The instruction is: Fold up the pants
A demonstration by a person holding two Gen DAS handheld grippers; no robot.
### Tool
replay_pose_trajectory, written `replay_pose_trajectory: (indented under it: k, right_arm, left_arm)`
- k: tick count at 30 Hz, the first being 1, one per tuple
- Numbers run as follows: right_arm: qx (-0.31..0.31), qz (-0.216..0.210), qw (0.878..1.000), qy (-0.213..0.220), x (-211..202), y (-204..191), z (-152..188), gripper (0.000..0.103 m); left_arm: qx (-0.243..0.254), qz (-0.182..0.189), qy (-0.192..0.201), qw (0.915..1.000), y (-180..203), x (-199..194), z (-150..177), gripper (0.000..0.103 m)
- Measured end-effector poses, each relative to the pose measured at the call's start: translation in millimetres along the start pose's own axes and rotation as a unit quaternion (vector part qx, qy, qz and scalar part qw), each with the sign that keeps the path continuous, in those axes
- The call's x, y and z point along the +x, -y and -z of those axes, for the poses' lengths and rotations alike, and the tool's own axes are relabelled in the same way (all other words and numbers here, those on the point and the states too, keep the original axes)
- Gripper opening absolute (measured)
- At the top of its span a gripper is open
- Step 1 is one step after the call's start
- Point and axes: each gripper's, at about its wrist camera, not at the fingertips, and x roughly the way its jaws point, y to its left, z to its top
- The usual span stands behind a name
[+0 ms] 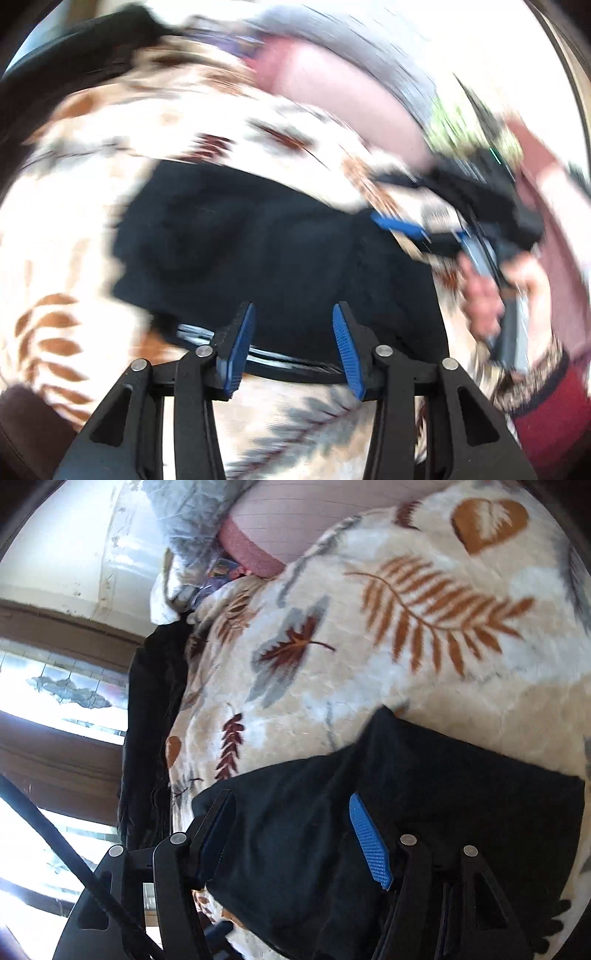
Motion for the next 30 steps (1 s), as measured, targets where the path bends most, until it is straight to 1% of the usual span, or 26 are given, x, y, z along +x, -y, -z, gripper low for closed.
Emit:
replay_pose_trajectory:
  k: [1, 2, 3, 5, 7, 8, 11, 12, 13, 15, 17, 19, 20, 21, 22, 24, 25, 26, 27, 28, 29, 30]
  right_arm:
    - [-0.007, 0.005, 1.000, -0.006, 0, -6, 0, 0.069]
    - [-0.019, 0.008, 1.000, -0.016, 1, -15, 1, 0.069]
    - [-0.038, 0.010, 0.999, -0.032, 8, -30, 2, 0.069]
    - [-0.070, 0.019, 0.996, -0.058, 22, -54, 4, 0.069]
    - [-0.110, 0.033, 0.989, -0.093, 43, -83, 11, 0.069]
    - [-0.134, 0.044, 0.983, -0.115, 58, -99, 15, 0.069]
    - [-0.177, 0.076, 0.968, -0.163, 95, -131, 25, 0.069]
    - [-0.184, 0.087, 0.963, -0.174, 107, -138, 27, 0.069]
    - [-0.188, 0.095, 0.961, -0.180, 116, -143, 27, 0.069]
    - [-0.195, 0.124, 0.953, -0.195, 139, -154, 29, 0.070]
    - [-0.194, 0.147, 0.948, -0.204, 155, -162, 28, 0.073]
    - [-0.192, 0.164, 0.944, -0.214, 170, -168, 28, 0.074]
    - [-0.194, 0.175, 0.940, -0.220, 176, -172, 28, 0.076]
    - [-0.200, 0.195, 0.933, -0.226, 184, -176, 30, 0.077]
    - [-0.206, 0.209, 0.928, -0.231, 193, -182, 30, 0.080]
    - [-0.232, 0.253, 0.905, -0.252, 214, -189, 37, 0.085]
    - [-0.241, 0.269, 0.895, -0.260, 222, -191, 39, 0.087]
    - [-0.258, 0.299, 0.877, -0.274, 234, -194, 46, 0.090]
    - [-0.270, 0.315, 0.865, -0.281, 241, -196, 50, 0.091]
    - [-0.290, 0.337, 0.848, -0.289, 250, -199, 57, 0.092]
    - [-0.315, 0.359, 0.827, -0.296, 257, -202, 65, 0.093]
    - [-0.333, 0.369, 0.815, -0.298, 261, -206, 71, 0.093]
  left_arm:
    - [-0.025, -0.009, 0.013, 0.9996, -14, -5, -3, 0.047]
    - [-0.061, -0.023, 0.030, 0.9975, -34, -11, -6, 0.047]
    - [-0.089, -0.033, 0.039, 0.9947, -49, -13, -7, 0.047]
    - [-0.148, -0.040, 0.041, 0.9874, -77, -13, -5, 0.047]
    - [-0.187, -0.042, 0.036, 0.9808, -96, -10, 0, 0.047]
    - [-0.200, -0.045, 0.033, 0.9782, -102, -8, 4, 0.047]
    - [-0.200, -0.043, 0.030, 0.9784, -102, -1, 9, 0.049]
    - [-0.194, -0.039, 0.035, 0.9796, -98, 0, 8, 0.053]
    - [-0.190, -0.033, 0.038, 0.9804, -96, 2, 7, 0.055]
    - [-0.185, -0.015, 0.037, 0.9819, -91, 7, 4, 0.056]
    - [-0.184, -0.014, 0.036, 0.9822, -89, 13, 6, 0.058]
    - [-0.184, -0.012, 0.046, 0.9819, -86, 16, 7, 0.068]
    - [-0.183, -0.007, 0.054, 0.9815, -85, 17, 7, 0.071]
    - [-0.186, -0.001, 0.059, 0.9808, -85, 17, 8, 0.077]
    - [-0.190, 0.004, 0.062, 0.9799, -85, 18, 8, 0.079]
    - [-0.196, 0.006, 0.068, 0.9782, -85, 19, 10, 0.080]
    - [-0.196, 0.004, 0.069, 0.9782, -84, 19, 10, 0.080]
    - [-0.194, 0.001, 0.070, 0.9785, -83, 20, 10, 0.080]
    - [-0.189, -0.004, 0.072, 0.9794, -81, 20, 10, 0.080]
    - [-0.180, -0.010, 0.069, 0.9812, -79, 21, 9, 0.077]
    - [-0.174, -0.015, 0.065, 0.9824, -76, 19, 11, 0.070]
    - [-0.171, -0.013, 0.060, 0.9833, -76, 20, 11, 0.041]
